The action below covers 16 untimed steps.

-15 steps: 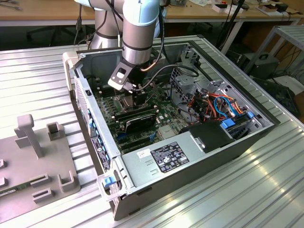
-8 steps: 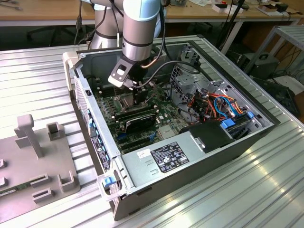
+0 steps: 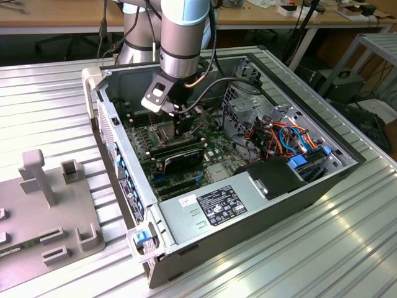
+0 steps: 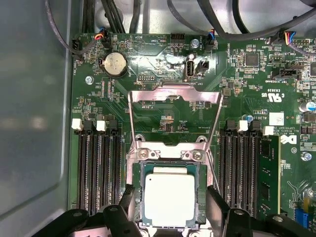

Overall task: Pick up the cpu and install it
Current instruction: 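Place the cpu into insertion slot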

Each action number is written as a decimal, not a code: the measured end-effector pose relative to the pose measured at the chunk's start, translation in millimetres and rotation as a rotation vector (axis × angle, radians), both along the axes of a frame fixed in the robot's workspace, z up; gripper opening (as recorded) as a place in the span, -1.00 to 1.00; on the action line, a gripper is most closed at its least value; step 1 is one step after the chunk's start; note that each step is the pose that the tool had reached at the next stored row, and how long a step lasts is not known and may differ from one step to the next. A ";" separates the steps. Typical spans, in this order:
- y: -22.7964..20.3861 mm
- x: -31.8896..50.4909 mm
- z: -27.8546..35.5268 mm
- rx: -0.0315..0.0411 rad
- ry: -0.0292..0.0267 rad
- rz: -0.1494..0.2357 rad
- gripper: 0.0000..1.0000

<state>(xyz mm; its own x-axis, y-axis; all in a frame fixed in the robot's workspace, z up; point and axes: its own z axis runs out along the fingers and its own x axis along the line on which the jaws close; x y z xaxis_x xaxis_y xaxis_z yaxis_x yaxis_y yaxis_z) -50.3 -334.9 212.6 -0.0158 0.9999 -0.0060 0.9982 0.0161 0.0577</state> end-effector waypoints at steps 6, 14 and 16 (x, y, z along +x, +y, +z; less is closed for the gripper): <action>0.6 0.1 9.7 -0.0021 -0.0002 0.000 0.36; 0.6 0.0 9.8 -0.0054 -0.0002 0.000 0.36; 0.6 0.0 9.8 -0.0064 -0.0001 0.000 0.33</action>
